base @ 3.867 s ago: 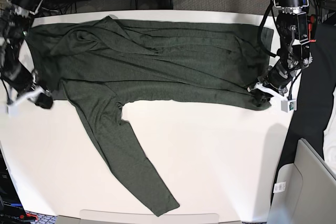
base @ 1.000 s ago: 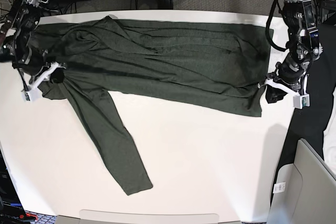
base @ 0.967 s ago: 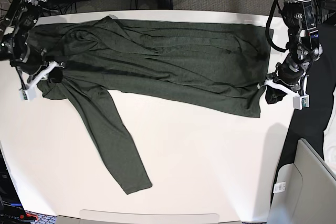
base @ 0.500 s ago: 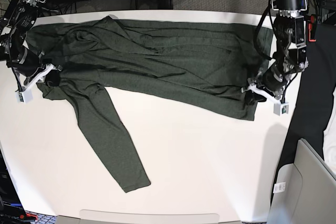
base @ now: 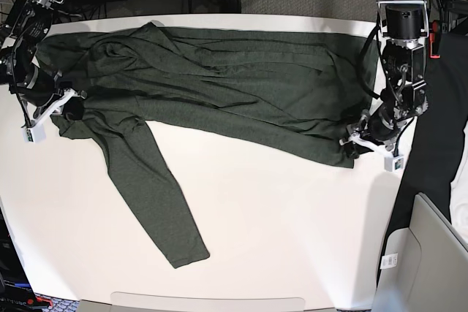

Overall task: Fold the T-shirt properly
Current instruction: 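Fold the hem edge over the shirt body toward the collar with both grippers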

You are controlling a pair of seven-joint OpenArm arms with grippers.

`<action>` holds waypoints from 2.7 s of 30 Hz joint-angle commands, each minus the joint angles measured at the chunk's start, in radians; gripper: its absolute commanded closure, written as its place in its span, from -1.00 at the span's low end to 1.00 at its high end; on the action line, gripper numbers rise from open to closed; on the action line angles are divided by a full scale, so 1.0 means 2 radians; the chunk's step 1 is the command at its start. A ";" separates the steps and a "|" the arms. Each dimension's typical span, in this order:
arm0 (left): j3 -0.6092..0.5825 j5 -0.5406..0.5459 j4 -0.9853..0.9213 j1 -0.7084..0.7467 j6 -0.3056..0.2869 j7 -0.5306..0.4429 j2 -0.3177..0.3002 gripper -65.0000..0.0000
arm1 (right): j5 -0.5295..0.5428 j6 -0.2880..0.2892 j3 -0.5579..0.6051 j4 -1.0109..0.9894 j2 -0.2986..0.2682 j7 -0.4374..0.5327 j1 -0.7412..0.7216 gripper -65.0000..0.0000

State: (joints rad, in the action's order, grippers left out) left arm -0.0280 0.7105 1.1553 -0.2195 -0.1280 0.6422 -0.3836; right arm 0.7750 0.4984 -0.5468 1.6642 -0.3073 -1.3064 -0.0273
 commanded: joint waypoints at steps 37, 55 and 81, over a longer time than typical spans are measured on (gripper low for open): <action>-0.070 0.005 0.000 -0.029 -0.002 -0.055 -0.007 1.00 | 0.009 0.001 -0.004 0.008 -0.009 0.005 -0.010 0.98; 0.099 0.005 0.236 0.105 -0.002 0.029 -0.006 1.00 | 0.049 0.038 -0.005 0.034 -0.013 0.002 0.016 0.98; 0.117 0.007 0.323 0.256 -0.003 0.048 -0.005 0.99 | 0.113 0.038 -0.078 0.063 -0.056 0.002 0.096 0.98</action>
State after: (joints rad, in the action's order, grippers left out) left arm 0.2008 0.7181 1.7832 0.2951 -0.1310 0.7586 -0.3779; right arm 0.9867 0.5732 -0.6937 1.7718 -0.3985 -1.3136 0.1719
